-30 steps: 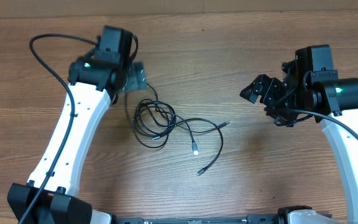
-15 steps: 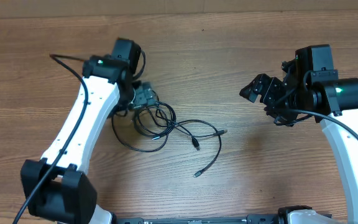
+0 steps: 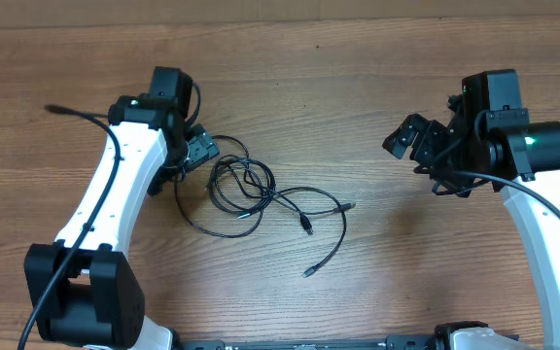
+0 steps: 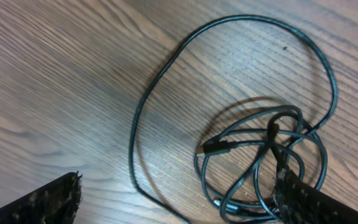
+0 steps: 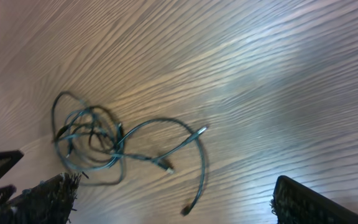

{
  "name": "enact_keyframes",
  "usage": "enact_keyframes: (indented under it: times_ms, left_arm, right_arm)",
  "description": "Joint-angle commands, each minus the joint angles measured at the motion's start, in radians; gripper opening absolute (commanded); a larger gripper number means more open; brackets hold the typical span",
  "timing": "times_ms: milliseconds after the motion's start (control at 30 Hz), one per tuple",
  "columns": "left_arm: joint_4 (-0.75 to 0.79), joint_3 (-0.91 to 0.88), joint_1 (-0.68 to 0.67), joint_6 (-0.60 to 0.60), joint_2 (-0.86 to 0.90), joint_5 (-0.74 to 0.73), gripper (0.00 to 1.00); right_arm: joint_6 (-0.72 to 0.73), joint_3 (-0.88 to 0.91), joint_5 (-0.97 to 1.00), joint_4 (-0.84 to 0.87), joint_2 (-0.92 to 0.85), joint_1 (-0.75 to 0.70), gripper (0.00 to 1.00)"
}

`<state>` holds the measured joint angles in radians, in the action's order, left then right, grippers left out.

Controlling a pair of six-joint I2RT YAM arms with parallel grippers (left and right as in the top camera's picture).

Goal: Untangle cables

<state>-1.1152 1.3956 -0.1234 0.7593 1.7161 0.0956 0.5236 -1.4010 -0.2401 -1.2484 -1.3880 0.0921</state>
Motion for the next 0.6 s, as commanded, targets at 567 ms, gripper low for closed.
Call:
enact_keyframes:
  times_ms: [567]
  left_arm:
    - [0.212,-0.362,0.033,0.315,0.003,-0.136,0.82]
  right_arm:
    - [-0.129,-0.019,0.12,0.016,-0.013,0.0,1.0]
